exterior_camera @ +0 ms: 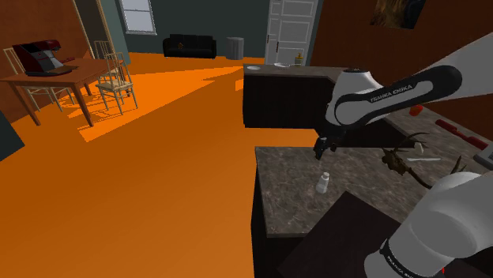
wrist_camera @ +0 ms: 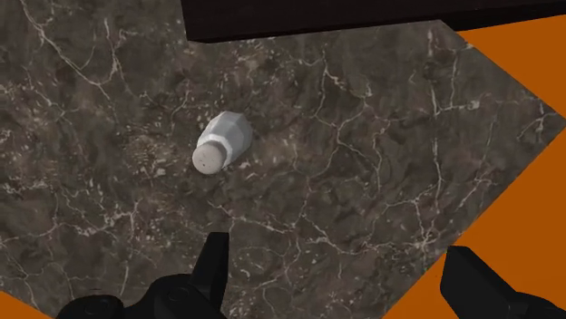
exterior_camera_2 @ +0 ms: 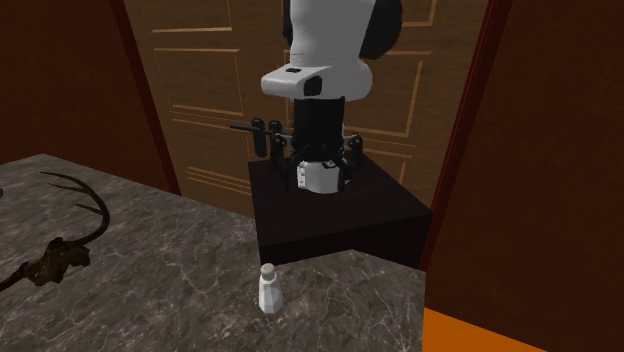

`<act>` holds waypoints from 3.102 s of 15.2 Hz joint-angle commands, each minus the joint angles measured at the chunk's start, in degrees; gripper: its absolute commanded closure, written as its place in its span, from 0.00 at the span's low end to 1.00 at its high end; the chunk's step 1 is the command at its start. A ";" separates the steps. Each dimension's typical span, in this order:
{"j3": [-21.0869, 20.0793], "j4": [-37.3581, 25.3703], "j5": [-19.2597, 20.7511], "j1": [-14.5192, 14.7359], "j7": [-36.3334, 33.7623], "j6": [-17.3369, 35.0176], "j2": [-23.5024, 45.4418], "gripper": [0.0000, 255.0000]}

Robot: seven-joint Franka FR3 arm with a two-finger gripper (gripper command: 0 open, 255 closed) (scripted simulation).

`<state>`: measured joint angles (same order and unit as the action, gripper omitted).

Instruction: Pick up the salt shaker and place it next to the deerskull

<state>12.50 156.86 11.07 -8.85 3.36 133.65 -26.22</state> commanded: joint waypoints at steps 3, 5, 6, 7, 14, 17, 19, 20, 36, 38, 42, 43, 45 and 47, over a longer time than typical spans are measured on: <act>2.33 1.00 1.75 -1.44 1.49 8.67 7.65 0.00; 3.66 0.72 2.26 -2.09 2.60 13.01 12.27 0.00; 4.32 0.46 2.36 -2.36 3.22 15.15 14.67 0.00; 4.97 0.11 2.32 -2.60 3.90 17.27 17.14 0.00; 6.91 -2.88 -1.82 -3.96 9.64 28.71 31.68 0.00; 6.13 -3.27 -3.78 -4.50 11.02 31.45 34.89 0.00; 5.35 -3.61 -5.12 -5.11 11.96 33.22 37.03 0.00; 5.07 -3.72 -5.48 -5.34 12.21 33.72 37.64 0.00; 5.02 -3.74 -5.47 -5.42 12.23 33.72 37.66 1.00; 5.49 -3.58 -4.86 -5.07 11.84 32.84 36.60 1.00; 6.89 -3.21 -2.50 -4.17 10.42 29.17 32.47 1.00; 7.12 -3.16 -1.93 -4.05 10.08 28.23 31.45 1.00; 7.42 -3.10 -0.87 -3.94 9.46 26.32 29.43 1.00; 7.61 -3.10 0.05 -3.90 8.94 24.39 27.45 1.00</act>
<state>20.05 153.88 10.78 -12.80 12.52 158.98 2.03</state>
